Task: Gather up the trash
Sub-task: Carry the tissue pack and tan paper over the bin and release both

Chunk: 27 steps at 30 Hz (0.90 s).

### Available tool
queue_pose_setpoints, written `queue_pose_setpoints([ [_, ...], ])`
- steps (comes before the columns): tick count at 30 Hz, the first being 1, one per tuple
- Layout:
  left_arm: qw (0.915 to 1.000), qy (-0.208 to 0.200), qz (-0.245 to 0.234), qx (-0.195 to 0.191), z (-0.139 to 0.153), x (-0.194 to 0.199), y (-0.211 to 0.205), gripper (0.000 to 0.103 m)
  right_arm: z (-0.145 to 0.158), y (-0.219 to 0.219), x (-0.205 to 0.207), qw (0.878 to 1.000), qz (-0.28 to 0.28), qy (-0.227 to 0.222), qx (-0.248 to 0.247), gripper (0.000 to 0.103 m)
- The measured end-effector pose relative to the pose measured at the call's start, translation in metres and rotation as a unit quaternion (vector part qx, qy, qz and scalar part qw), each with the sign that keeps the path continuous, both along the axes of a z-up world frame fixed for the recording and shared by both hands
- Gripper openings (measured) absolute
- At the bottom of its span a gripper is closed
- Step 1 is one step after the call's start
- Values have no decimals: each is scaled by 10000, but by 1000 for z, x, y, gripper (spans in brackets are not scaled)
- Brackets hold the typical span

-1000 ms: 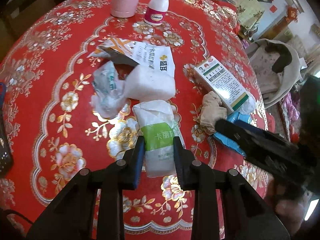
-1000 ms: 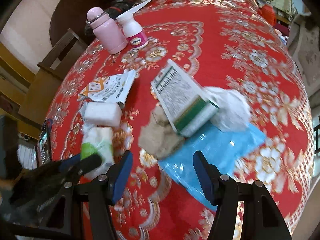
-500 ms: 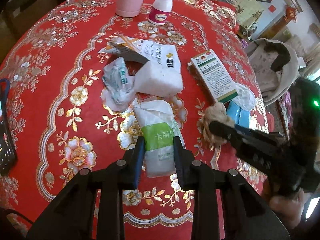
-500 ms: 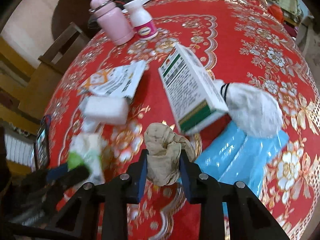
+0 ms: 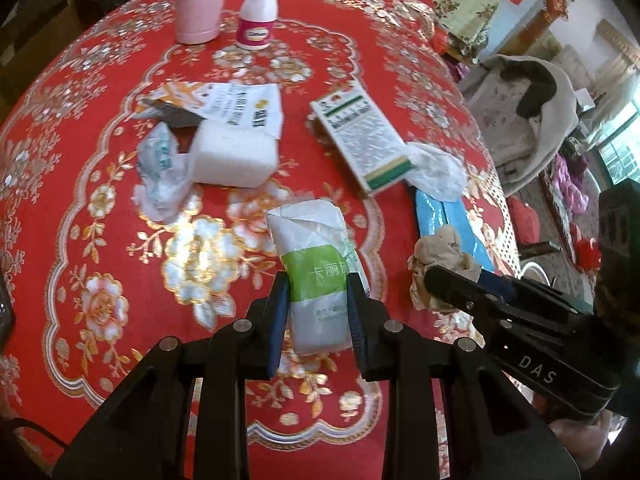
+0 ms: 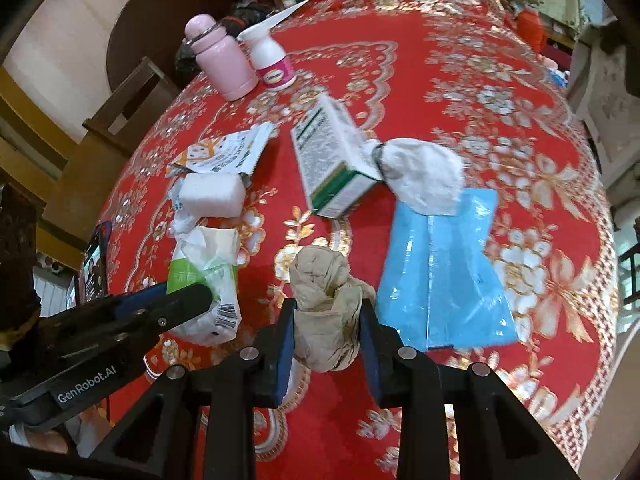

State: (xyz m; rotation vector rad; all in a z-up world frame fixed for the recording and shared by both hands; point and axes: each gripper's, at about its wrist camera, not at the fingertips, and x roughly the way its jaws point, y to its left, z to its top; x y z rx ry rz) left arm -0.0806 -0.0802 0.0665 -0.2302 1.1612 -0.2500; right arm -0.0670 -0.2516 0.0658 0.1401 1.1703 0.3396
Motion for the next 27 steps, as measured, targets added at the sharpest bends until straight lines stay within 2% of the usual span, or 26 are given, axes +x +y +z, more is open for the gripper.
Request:
queue_pose_setpoints([
  [19,9972,-412,-500,367,21,-15,-60,26,19,-69,-33,9981,-597,-176,-11,29],
  [27,9957,-465,-749,273,28,-18,-86,25,27,-95,-49,9965,-792,-247,-63,29],
])
